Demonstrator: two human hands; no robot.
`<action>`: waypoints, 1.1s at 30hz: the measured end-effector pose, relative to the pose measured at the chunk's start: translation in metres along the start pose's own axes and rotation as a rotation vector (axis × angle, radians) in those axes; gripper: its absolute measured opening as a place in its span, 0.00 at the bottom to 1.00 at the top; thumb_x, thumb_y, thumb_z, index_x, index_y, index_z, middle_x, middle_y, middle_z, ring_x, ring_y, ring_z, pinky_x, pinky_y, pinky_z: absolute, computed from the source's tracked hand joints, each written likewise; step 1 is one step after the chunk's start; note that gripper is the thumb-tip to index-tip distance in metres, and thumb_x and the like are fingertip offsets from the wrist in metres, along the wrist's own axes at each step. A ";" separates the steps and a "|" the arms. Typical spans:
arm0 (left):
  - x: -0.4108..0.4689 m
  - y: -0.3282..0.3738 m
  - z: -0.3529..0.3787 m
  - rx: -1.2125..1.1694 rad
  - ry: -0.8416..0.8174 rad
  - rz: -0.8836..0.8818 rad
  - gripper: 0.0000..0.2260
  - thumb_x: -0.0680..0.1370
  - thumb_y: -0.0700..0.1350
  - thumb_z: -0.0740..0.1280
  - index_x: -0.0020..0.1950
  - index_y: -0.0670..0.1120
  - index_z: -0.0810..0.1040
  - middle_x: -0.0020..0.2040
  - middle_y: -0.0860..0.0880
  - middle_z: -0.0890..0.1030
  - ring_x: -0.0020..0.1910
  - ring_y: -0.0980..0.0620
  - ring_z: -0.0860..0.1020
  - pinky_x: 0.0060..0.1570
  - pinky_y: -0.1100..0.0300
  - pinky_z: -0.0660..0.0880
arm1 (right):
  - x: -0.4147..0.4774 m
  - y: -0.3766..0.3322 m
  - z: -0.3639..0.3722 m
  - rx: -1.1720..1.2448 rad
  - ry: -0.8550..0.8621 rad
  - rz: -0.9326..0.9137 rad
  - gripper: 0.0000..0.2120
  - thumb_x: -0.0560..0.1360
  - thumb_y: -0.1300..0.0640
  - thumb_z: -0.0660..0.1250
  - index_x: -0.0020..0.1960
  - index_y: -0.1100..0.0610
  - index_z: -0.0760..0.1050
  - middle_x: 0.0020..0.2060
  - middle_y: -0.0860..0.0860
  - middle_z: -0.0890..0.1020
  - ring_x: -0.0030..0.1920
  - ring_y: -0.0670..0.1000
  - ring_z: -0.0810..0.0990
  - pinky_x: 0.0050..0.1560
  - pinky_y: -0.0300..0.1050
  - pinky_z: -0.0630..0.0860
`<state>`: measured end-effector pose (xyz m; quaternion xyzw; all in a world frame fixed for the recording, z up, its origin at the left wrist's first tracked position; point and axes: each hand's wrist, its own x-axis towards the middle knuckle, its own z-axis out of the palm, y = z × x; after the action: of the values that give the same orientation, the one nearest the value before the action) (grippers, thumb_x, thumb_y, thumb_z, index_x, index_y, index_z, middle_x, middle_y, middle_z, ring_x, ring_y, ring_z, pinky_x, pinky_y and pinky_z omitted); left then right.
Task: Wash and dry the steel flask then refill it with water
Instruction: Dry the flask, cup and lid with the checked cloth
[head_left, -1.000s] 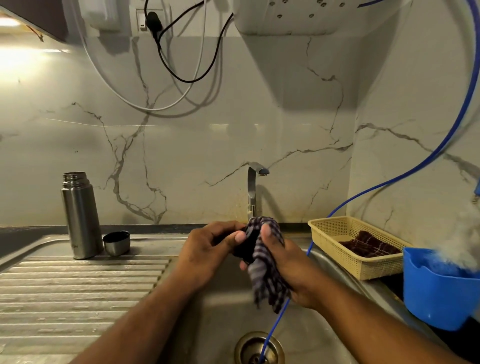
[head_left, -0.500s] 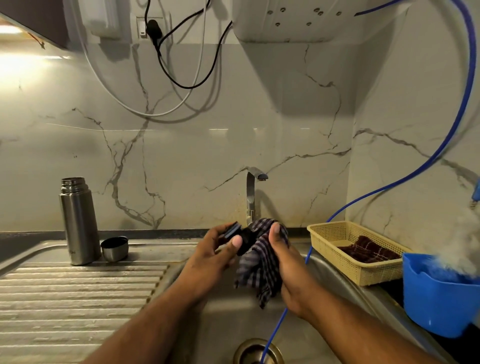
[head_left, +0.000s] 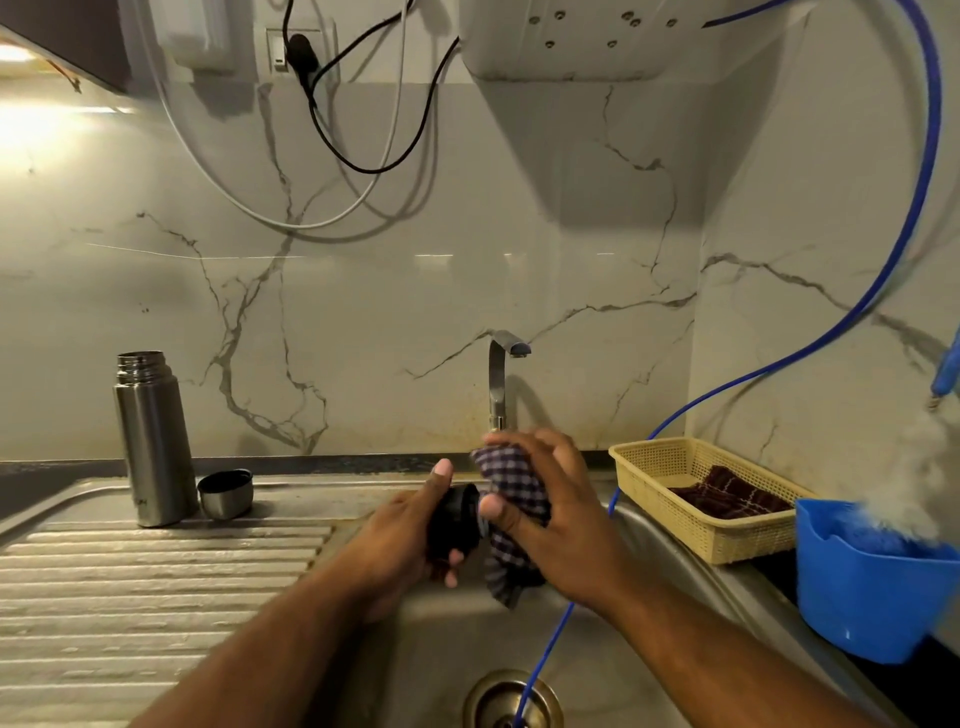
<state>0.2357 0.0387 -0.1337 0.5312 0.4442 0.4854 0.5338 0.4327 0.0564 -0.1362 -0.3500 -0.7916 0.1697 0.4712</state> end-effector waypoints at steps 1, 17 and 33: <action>0.000 -0.001 0.003 -0.025 0.005 0.012 0.29 0.80 0.64 0.60 0.56 0.39 0.82 0.48 0.35 0.81 0.41 0.42 0.76 0.41 0.49 0.76 | -0.002 -0.001 0.002 -0.018 -0.085 -0.008 0.28 0.72 0.25 0.62 0.70 0.30 0.65 0.69 0.37 0.62 0.69 0.41 0.67 0.65 0.44 0.76; 0.001 0.011 -0.002 -0.246 0.039 -0.009 0.19 0.78 0.51 0.67 0.60 0.37 0.82 0.56 0.38 0.85 0.49 0.47 0.83 0.47 0.55 0.80 | -0.002 0.003 -0.001 -0.080 -0.263 0.002 0.26 0.81 0.35 0.56 0.77 0.33 0.56 0.74 0.33 0.56 0.71 0.38 0.64 0.67 0.40 0.71; -0.005 0.014 0.010 -0.079 -0.112 0.107 0.21 0.79 0.54 0.66 0.57 0.36 0.84 0.58 0.37 0.84 0.61 0.42 0.81 0.68 0.44 0.73 | 0.000 0.004 0.000 -0.134 -0.038 -0.121 0.23 0.78 0.38 0.56 0.70 0.44 0.61 0.54 0.42 0.78 0.51 0.42 0.80 0.51 0.45 0.81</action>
<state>0.2442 0.0316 -0.1193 0.5589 0.3652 0.4997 0.5518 0.4340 0.0592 -0.1389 -0.3290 -0.8295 0.0943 0.4413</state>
